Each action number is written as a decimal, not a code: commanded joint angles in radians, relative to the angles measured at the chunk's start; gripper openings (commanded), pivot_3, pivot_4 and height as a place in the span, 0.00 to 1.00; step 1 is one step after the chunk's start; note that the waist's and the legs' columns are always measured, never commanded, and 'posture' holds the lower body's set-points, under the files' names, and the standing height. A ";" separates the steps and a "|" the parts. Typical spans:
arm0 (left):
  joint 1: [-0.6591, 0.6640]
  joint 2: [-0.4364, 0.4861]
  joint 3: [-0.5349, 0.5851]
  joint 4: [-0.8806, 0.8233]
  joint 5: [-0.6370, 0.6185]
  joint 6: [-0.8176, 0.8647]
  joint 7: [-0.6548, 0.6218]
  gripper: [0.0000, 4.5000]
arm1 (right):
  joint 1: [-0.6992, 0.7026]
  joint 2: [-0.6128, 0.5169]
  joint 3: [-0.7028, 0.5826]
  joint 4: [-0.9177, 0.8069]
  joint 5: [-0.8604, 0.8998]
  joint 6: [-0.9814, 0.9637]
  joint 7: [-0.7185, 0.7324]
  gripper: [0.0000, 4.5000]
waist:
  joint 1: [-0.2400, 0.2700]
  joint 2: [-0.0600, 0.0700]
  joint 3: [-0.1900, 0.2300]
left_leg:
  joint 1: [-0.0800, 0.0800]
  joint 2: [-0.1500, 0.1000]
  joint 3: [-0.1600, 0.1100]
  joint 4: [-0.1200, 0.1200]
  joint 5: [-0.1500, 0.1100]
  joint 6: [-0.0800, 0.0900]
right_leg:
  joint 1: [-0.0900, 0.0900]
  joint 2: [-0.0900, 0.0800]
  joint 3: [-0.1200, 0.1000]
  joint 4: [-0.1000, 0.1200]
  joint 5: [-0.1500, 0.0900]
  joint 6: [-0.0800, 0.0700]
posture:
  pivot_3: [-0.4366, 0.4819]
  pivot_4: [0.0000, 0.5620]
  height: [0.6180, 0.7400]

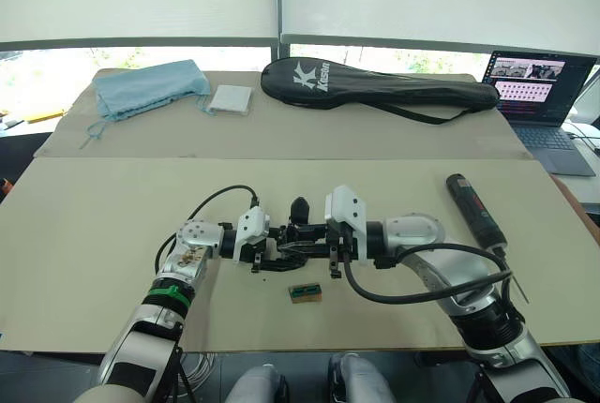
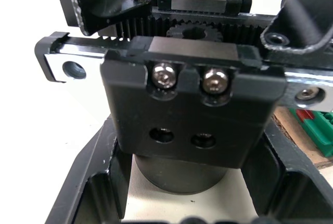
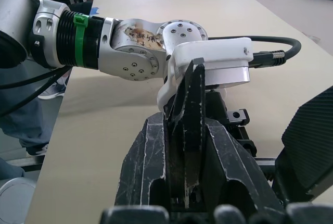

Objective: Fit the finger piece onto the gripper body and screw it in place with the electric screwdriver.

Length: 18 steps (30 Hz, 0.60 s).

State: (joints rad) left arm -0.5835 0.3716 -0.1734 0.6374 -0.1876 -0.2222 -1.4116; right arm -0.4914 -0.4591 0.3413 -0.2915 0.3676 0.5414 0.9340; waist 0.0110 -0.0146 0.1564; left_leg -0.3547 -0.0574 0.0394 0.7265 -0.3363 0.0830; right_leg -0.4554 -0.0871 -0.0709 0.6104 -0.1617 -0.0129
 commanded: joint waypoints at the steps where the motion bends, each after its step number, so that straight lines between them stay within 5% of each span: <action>1: 0.002 0.005 0.004 0.000 0.007 0.000 0.015 0.52 | 0.025 -0.026 0.037 0.074 -0.047 0.066 -0.015 0.09 | 0.000 0.000 -0.001 | 0.000 0.000 0.000 0.000 0.000 0.000 | 0.000 0.000 0.000 0.000 0.000 0.000 | 0.48 0.27 1.00; 10: 0.006 0.001 0.009 -0.004 -0.005 -0.001 0.006 0.52 | -0.018 -0.024 0.022 0.021 0.008 0.094 0.031 0.09 | 0.000 0.000 -0.002 | 0.000 0.000 0.000 0.000 0.000 0.000 | 0.000 0.000 0.000 0.000 0.000 0.000 | 0.48 0.27 1.00; 11: 0.007 0.000 0.009 -0.005 -0.006 -0.002 0.005 0.52 | -0.018 -0.017 0.015 0.015 0.013 0.098 0.023 0.26 | 0.000 0.000 -0.002 | 0.000 0.000 0.000 0.000 0.000 0.000 | 0.000 -0.001 0.000 0.000 0.000 0.000 | 0.48 0.27 1.00; 18: -0.002 0.003 0.008 0.034 0.026 -0.061 0.054 0.52 | -0.046 0.000 -0.031 -0.011 0.022 -0.016 0.063 0.78 | 0.000 0.000 -0.002 | -0.003 0.000 0.000 0.000 0.000 0.000 | -0.002 -0.001 0.000 0.000 0.000 0.000 | 0.48 0.27 1.00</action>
State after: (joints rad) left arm -0.5796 0.3685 -0.1728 0.6484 -0.1839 -0.2654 -1.3876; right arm -0.5085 -0.4631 0.3415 -0.2673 0.3774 0.5945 0.9692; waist 0.0113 -0.0144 0.1548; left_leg -0.3573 -0.0578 0.0395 0.7266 -0.3365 0.0834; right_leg -0.4576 -0.0881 -0.0711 0.6105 -0.1614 -0.0125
